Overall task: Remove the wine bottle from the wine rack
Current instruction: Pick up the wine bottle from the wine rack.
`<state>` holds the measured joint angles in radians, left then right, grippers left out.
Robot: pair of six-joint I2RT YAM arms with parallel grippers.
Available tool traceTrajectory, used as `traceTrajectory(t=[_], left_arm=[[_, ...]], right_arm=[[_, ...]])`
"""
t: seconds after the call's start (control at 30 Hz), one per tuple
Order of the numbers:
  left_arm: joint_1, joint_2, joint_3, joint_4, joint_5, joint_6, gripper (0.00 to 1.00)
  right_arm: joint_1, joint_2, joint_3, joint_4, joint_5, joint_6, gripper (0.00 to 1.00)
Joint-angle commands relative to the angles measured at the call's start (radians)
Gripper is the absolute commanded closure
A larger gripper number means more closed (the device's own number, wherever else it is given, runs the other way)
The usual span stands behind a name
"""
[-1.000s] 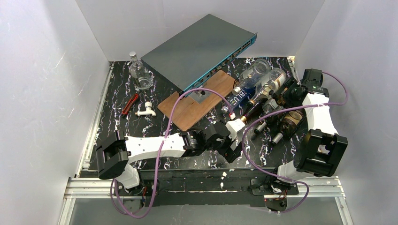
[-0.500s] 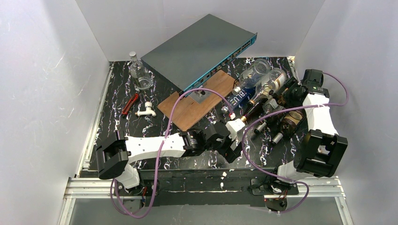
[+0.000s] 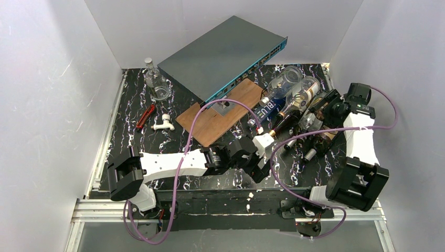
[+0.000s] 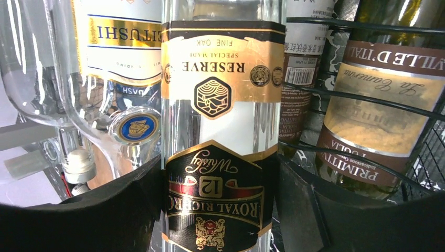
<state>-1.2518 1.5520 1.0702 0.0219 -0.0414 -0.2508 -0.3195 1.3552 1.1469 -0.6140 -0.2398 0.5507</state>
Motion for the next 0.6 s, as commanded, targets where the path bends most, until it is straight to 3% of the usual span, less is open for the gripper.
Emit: traceTrajectory(t=[0.0,0.57], left_arm=[[0.003,-0.068,0.002,0.016,0.012,-0.003,0.01],[0.003,-0.090,-0.010,0.030,0.020,0.011,0.01]], right_arm=[[-0.023,-0.081,0.006,0.034,-0.055,0.025,0.99],[-0.044,-0.175,-0.021,0.011,-0.130,0.066,0.99]])
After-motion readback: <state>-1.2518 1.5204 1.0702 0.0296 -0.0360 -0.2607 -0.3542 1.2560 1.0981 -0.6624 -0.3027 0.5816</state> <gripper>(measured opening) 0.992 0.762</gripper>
